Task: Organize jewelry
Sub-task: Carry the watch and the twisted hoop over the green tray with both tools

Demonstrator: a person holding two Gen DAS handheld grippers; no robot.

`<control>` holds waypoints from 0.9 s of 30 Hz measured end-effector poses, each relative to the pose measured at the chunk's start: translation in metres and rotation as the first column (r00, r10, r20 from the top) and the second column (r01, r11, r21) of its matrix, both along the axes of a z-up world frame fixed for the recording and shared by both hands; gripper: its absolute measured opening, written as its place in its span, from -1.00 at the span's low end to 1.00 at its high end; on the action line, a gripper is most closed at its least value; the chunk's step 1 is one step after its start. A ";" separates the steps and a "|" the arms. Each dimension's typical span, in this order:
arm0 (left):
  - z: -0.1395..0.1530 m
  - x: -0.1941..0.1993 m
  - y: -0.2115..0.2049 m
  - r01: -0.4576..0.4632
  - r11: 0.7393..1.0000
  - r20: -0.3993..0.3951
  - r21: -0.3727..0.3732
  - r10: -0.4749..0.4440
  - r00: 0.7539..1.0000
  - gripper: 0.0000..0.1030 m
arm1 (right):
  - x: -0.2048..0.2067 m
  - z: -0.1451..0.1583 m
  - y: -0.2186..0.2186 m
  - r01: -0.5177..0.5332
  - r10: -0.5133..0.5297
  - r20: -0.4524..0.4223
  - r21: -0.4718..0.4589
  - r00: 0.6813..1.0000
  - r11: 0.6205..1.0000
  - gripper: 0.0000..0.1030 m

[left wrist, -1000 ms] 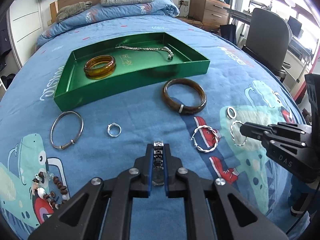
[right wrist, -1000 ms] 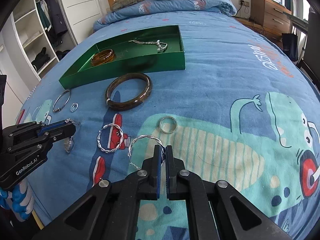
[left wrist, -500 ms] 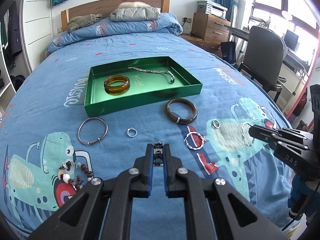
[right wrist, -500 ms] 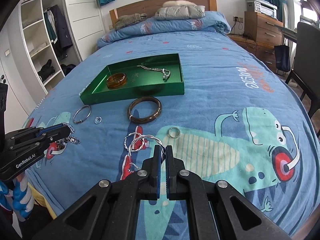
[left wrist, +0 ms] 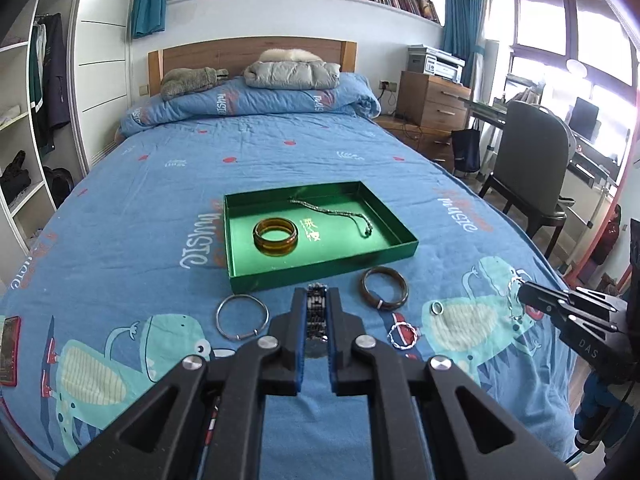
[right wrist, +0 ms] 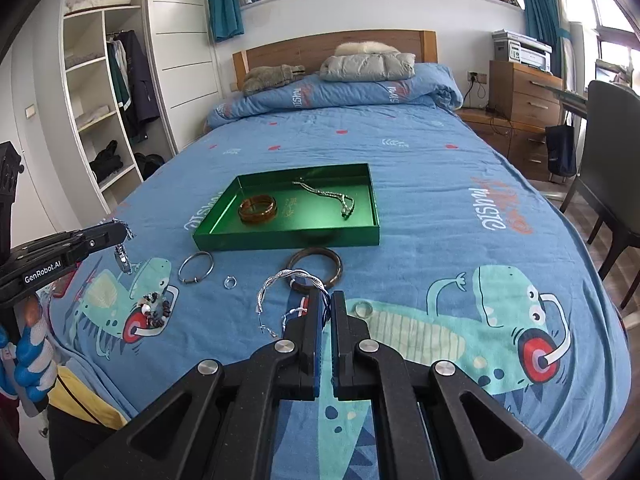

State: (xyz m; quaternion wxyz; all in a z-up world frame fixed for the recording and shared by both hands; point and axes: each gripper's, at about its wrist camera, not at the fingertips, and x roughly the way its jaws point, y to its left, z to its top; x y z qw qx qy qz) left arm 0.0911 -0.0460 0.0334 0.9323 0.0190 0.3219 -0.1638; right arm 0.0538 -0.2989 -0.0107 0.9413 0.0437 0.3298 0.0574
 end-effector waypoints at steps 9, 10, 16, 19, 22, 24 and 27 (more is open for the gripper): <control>0.038 0.040 0.007 -0.030 0.999 0.039 -0.019 0.030 0.999 -0.85 | 0.033 0.049 0.004 -0.011 0.013 0.093 -0.025 0.996 1.000 -0.93; 0.039 0.048 0.007 -0.033 0.999 0.034 -0.021 0.034 0.999 -0.85 | 0.039 0.053 0.004 -0.014 0.017 0.100 -0.028 0.995 0.999 -0.93; 0.025 0.111 0.004 -0.062 0.998 -0.019 -0.026 0.061 0.998 -0.85 | 0.096 0.060 0.013 -0.040 0.045 0.103 -0.050 0.994 0.998 -0.93; 0.004 0.148 0.001 -0.076 0.997 -0.067 -0.016 0.075 0.995 -0.85 | 0.132 0.048 0.017 -0.053 0.057 0.075 -0.055 0.996 0.997 -0.93; -0.020 0.190 -0.004 -0.096 0.995 -0.116 0.005 0.096 0.989 -0.85 | 0.167 0.025 0.021 -0.071 0.072 0.024 -0.048 0.997 0.996 -0.93; -0.036 0.219 -0.009 -0.112 0.993 -0.142 0.025 0.114 0.983 -0.85 | 0.192 0.005 0.024 -0.087 0.087 -0.019 -0.045 0.996 0.995 -0.93; -0.059 0.257 -0.013 -0.131 0.991 -0.186 0.037 0.135 0.973 -0.85 | 0.227 -0.023 0.030 -0.117 0.113 -0.084 -0.053 0.990 0.992 -0.93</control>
